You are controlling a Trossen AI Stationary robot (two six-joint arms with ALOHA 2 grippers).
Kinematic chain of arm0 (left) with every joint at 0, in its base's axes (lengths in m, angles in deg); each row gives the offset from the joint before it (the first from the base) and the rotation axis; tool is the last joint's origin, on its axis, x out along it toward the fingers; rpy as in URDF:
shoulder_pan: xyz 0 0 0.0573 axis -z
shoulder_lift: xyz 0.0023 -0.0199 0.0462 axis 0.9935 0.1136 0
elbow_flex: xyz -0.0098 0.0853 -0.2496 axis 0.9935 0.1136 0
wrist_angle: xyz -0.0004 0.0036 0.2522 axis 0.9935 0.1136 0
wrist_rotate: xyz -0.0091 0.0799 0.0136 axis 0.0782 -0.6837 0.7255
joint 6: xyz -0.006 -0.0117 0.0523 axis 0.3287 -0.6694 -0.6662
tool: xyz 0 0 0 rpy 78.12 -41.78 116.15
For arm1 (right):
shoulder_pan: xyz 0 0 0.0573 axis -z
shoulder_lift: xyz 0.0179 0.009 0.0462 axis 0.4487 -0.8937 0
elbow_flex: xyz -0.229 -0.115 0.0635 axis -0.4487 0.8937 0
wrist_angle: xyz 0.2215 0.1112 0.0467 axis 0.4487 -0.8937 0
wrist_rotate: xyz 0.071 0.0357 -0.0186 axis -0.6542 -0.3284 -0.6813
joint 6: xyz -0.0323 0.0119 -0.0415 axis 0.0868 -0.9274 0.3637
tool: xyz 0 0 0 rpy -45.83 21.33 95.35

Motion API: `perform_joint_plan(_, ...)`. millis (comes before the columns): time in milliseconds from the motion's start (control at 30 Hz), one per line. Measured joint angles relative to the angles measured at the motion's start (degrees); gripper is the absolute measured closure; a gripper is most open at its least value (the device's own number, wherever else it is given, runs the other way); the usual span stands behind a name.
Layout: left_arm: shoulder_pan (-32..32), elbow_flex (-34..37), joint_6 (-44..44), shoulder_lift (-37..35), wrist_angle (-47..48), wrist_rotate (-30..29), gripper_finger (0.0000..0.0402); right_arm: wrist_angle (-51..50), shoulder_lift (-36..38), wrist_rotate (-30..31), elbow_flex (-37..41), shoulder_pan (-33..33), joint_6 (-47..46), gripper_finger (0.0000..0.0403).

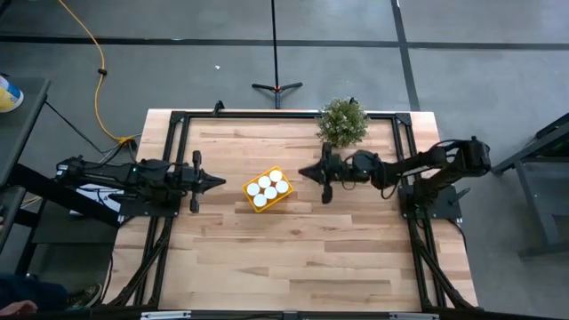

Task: Pick and place pill bottles into a basket
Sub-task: Return to Home Position

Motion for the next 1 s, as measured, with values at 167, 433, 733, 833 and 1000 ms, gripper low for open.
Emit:
perform_joint_plan(167,0.0,0.0,0.26,-2.01,0.93,-0.09,0.0379,-1.28,4.04,6.8,-1.37,0.33,2.95,0.0402)
perform_joint_plan(433,-0.01,-0.01,1.15,-9.03,5.9,-0.65,0.0378,-16.76,25.44,12.26,5.79,-2.95,5.09,0.0403)
perform_joint_plan(733,0.0,-0.02,0.71,-10.78,6.89,0.74,0.0378,-27.71,34.17,16.13,7.25,-8.01,5.4,0.0403)
perform_joint_plan(833,0.0,-0.02,1.25,-10.78,7.34,1.18,0.0378,-27.9,35.25,17.33,7.24,-10.62,7.76,0.0403)
perform_joint_plan(1000,-0.01,-0.02,1.61,-10.78,8.3,0.4,0.0378,-33.75,36.63,16.48,7.25,-13.22,8.25,0.0403)
